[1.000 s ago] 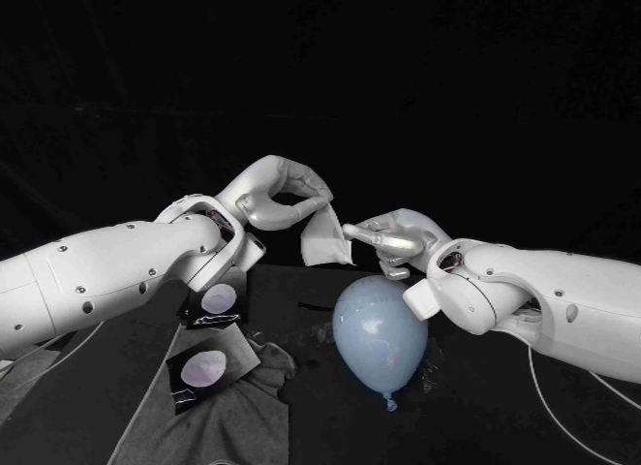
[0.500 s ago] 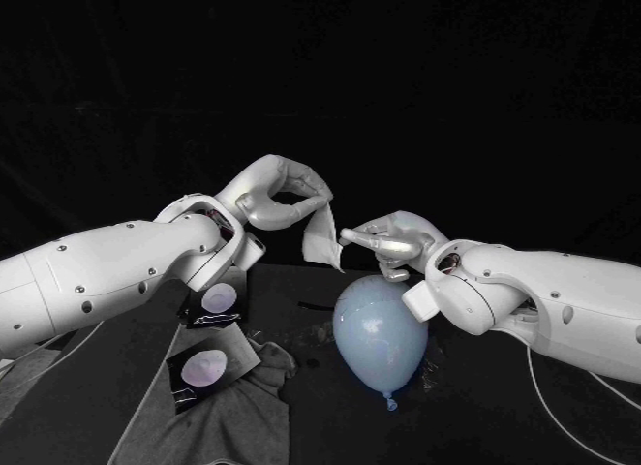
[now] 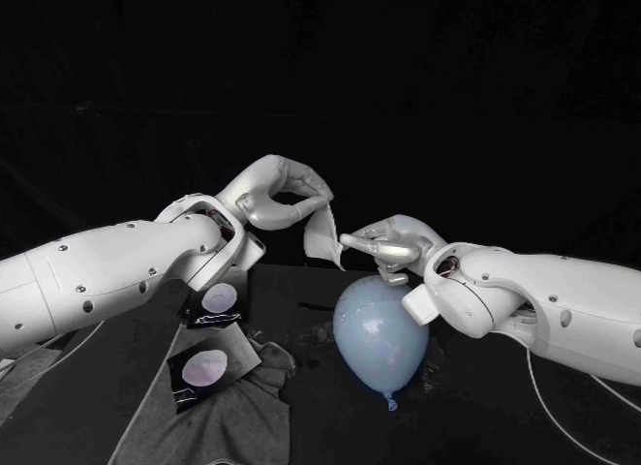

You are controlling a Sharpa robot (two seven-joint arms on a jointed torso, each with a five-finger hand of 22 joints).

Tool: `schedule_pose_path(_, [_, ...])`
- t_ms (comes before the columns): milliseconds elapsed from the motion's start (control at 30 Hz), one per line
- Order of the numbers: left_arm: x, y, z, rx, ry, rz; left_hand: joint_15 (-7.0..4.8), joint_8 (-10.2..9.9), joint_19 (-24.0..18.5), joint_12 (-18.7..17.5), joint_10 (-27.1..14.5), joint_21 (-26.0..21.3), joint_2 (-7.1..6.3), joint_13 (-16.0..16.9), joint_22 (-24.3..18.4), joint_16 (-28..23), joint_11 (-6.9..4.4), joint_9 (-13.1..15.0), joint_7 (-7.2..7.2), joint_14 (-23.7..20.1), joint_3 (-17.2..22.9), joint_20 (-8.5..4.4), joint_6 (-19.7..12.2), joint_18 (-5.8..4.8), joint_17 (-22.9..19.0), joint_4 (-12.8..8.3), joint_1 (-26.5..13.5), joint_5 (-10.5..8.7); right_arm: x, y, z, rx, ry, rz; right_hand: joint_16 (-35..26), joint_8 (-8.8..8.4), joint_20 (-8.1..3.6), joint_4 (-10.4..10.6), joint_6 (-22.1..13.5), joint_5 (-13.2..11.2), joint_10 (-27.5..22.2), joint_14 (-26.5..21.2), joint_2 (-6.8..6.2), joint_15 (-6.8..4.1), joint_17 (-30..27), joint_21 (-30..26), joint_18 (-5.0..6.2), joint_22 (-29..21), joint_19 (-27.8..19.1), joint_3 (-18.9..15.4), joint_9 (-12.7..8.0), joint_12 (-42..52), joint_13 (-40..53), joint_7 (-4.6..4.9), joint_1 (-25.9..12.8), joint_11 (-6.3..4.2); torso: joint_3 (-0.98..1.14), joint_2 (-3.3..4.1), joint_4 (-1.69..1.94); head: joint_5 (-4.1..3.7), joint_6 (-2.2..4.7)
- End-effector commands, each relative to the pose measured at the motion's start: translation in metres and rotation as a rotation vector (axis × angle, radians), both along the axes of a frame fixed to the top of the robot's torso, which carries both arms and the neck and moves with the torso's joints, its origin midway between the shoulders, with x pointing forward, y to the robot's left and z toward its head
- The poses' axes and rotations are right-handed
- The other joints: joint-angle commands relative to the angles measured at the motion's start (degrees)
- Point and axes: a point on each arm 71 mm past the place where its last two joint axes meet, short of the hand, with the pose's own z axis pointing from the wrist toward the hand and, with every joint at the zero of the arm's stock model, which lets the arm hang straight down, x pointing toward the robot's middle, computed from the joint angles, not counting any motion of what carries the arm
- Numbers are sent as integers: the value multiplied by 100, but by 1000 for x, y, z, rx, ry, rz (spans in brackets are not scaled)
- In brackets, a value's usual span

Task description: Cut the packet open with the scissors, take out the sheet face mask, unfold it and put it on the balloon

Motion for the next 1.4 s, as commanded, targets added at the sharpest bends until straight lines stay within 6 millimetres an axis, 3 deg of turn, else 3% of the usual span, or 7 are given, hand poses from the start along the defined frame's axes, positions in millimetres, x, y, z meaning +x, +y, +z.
schedule_pose_path(33, [0, -2, 2, -8, -2, -8, 3, 39, -33, -20, 13, 24, 55, 0, 7, 30, 32, 153, 4, -25, 18, 10, 44, -8, 9, 0, -24, 16, -3, 2, 0, -8, -7, 31, 20, -6, -10, 95, 44, -16, 303, 629, -82, -18, 1510, 28, -72, 1152, 84, -125, -18, 24, 1131, -3, -81, -10, 0, 2, -1, 4, -4])
schedule_pose_path(233, [1, -1, 2, -7, -1, -7, 3, 39, -33, -20, 13, 24, 55, 0, 7, 30, 32, 153, 4, -25, 18, 10, 44, -8, 9, 0, -24, 16, -4, 1, 0, 1, -9, 32, 20, -38, -12, 450, 42, 11, 302, 629, -18, -24, 1510, 39, -72, 1152, 80, -380, -46, 26, 1130, -15, -310, -17, 1, -2, -5, 4, -1])
schedule_pose_path(733, [1, -1, 2, -6, -1, -6, 3, 40, -34, -21, 13, 27, 56, 0, 8, 31, 32, 158, 6, -25, 26, 9, 42, -9, 10, -5, -27, 16, -5, 1, 0, 7, -12, 38, 20, -59, -12, 503, 22, 54, 293, 629, -80, -21, 1510, 33, -71, 1149, 74, -505, -57, 15, 1122, -10, -302, -13, 0, -3, -3, 6, -1])
schedule_pose_path(967, [1, -1, 2, -6, 0, -6, 3, 40, -36, -23, 14, 29, 57, 1, 9, 31, 32, 162, 7, -26, 33, 9, 40, -10, 10, -9, -30, 16, -5, 2, 1, 7, -16, 36, 20, -68, -10, 418, 24, 16, 293, 629, -88, -19, 1510, 40, -71, 1150, 73, -547, -64, 18, 1122, -6, -102, -10, -1, -1, 2, 1, 8])
schedule_pose_path(1233, [1, -1, 1, -7, 1, -6, 3, 41, -37, -23, 14, 31, 58, 1, 10, 32, 32, 165, 7, -26, 38, 9, 39, -10, 11, -11, -31, 16, -6, 2, 1, 3, -25, 35, 20, -86, -4, 169, 29, -50, 294, 629, -199, -12, 1510, 53, -73, 1152, 73, -650, -80, 22, 1123, 5, 276, -3, -2, -2, -1, 4, 12])
schedule_pose_path(1400, [1, -1, 1, -7, 1, -6, 3, 41, -37, -23, 14, 31, 58, 1, 10, 32, 32, 165, 7, -26, 38, 9, 39, -10, 11, -11, -31, 16, -5, 2, 1, -1, -29, 32, 20, -88, -5, -11, 52, -65, 301, 629, -133, -16, 1510, 76, -77, 1157, 81, -589, -87, 36, 1131, 3, 558, -8, 0, -1, 1, 4, 11])
